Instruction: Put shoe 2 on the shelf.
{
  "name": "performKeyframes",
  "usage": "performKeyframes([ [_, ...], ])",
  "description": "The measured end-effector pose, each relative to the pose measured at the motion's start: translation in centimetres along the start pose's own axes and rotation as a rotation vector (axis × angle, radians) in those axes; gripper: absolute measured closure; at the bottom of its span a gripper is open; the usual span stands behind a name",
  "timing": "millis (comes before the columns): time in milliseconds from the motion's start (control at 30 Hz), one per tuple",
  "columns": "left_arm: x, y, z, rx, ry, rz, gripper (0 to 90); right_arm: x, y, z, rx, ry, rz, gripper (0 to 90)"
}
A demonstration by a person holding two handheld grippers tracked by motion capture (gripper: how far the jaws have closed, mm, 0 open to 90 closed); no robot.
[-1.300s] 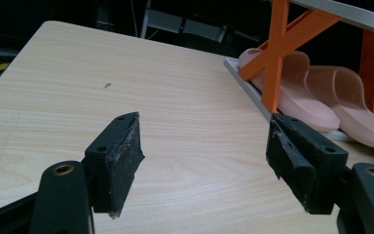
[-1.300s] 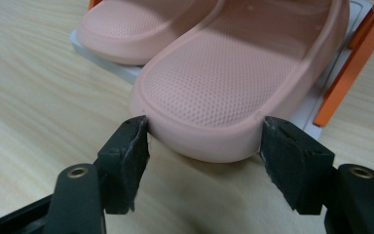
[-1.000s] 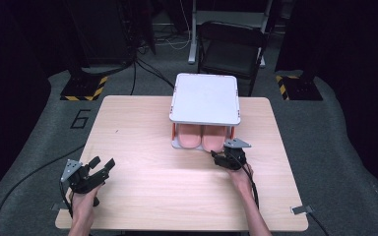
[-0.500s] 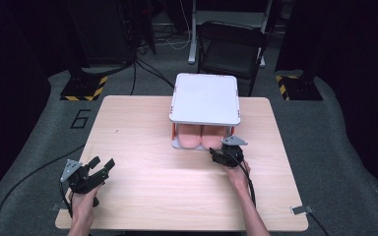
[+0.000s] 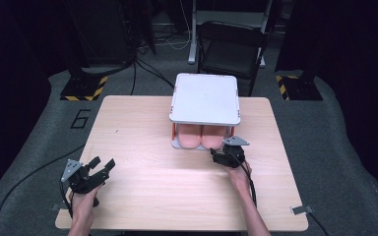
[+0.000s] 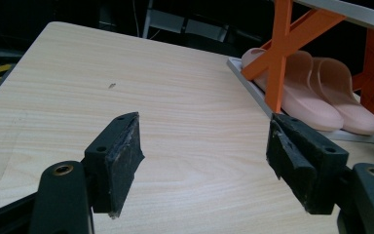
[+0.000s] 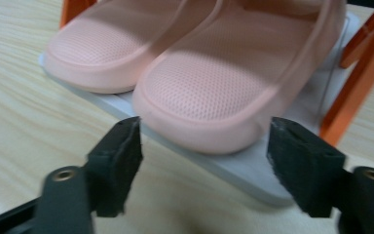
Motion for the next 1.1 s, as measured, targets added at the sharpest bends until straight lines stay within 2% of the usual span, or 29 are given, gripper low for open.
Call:
performKeyframes([
  [167, 0.0, 0.0, -0.1, -0.006, -0.002, 0.003, 28.5, 3.4, 0.1, -0.3, -0.010, 0.002, -0.079, 20.0],
  [300, -0.1, 0.0, -0.3, -0.016, -0.004, 0.005, 28.4, 6.8, 0.0, -1.1, -0.061, 0.005, -0.164, 19.6],
  [467, -0.1, 0.0, -0.3, -0.016, -0.003, 0.002, 28.4, 10.8, -0.8, -2.7, -0.140, -0.009, -0.251, 19.4],
  [600, -0.1, 0.0, -0.3, -0.015, 0.000, 0.002, 28.3, 12.7, -1.8, -4.1, -0.176, -0.035, -0.290, 19.4],
  [833, -0.1, -0.3, -0.2, -0.028, 0.007, 0.026, 28.3, 14.8, -3.4, -6.2, -0.205, -0.105, -0.339, 19.6],
  [867, -0.2, -0.3, -0.3, -0.027, 0.007, 0.018, 28.3, 14.9, -3.5, -6.4, -0.208, -0.118, -0.342, 19.6],
  [1033, -0.2, -0.5, -0.4, -0.039, 0.006, 0.035, 28.3, 15.1, -4.1, -6.8, -0.207, -0.140, -0.345, 20.0],
  [1100, -0.3, -0.5, -0.5, -0.040, 0.006, 0.025, 28.3, 15.0, -4.5, -6.7, -0.203, -0.145, -0.329, 20.3],
])
Point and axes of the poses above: each handheld gripper's, and its own axes: x roughly backward along the jaws, y roughly out of its top, z roughly to its left, the point moved 10 cm from there along -x, roughly forward along the jaws, and after that the axes turned 5 degrees about -x, right-handed, at the moved point
